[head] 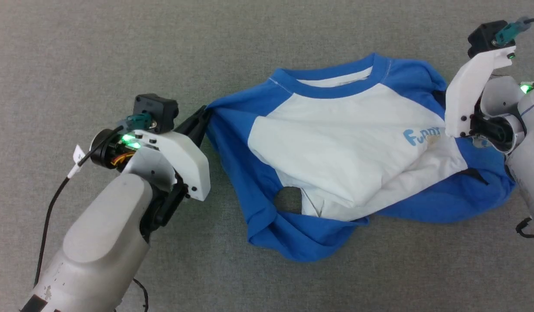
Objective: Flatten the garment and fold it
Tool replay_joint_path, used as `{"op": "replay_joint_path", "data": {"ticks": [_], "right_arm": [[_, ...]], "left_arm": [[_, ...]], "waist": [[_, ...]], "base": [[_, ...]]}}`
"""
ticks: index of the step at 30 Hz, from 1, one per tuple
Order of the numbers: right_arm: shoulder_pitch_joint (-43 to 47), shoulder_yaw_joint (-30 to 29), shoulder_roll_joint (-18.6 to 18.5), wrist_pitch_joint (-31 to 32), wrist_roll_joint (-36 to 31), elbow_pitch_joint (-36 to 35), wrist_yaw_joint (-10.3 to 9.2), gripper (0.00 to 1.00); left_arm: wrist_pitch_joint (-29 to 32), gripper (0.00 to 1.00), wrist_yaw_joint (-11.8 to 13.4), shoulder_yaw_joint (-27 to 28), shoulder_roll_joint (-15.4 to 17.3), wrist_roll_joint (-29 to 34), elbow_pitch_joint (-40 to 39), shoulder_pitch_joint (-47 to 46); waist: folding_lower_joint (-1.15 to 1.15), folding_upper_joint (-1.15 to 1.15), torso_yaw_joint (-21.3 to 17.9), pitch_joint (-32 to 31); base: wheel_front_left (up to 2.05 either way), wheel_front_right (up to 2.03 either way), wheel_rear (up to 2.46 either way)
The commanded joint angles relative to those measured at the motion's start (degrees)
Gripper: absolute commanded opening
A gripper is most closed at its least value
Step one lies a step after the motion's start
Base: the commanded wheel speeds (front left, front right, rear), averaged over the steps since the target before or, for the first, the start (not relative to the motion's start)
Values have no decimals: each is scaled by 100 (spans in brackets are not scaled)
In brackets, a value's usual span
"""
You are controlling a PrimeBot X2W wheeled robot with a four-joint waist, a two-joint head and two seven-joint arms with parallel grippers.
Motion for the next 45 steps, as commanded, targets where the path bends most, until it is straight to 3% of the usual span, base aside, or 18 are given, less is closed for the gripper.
{"op": "replay_joint_path", "data": {"ticks": [1, 11, 17, 23, 28, 32, 39, 45], "right_arm": [[242, 169, 41, -33, 35, 63, 3, 0], [65, 542, -526, -1560, 85, -886, 3, 0], [77, 339, -892, -1957, -134, -1710, 3, 0], [64, -476, -1170, -1794, -496, -2876, 3, 0], [-45, -1321, -1246, -1186, -855, -3896, 3, 0], [-320, -1800, -1196, -614, -1015, -4349, 3, 0], [-1295, -1797, -871, -350, -1015, -3869, 3, 0], [-2157, -1425, -545, -918, -1149, -2990, 3, 0]], "left_arm": [[-76, 0, -29, 30, -3, -17, 33, -75], [-599, 0, 120, 383, 220, 5, 10, -182], [-889, 0, 286, 723, 489, 50, -357, -358], [-888, 0, 450, 1019, 805, 146, -859, -753], [-687, 0, 394, 1201, 1016, 148, -958, -1380], [-449, 0, 325, 1143, 987, 219, -761, -1998], [-316, 0, 61, 1005, 816, 400, 358, -3274], [-711, 0, -99, 1008, 725, 593, 1435, -4203]], "waist": [[0, 0, -22, -78], [0, 0, -299, -977], [0, 0, -446, -1469], [0, 0, -506, -1730], [0, 0, -487, -1706], [0, 0, -447, -1519], [0, 0, -513, -800], [0, 0, -662, -73]], "base": [[0, 0, 0], [0, 0, 0], [0, 0, 0], [0, 0, 0], [0, 0, 0], [0, 0, 0], [0, 0, 0], [0, 0, 0]]}}
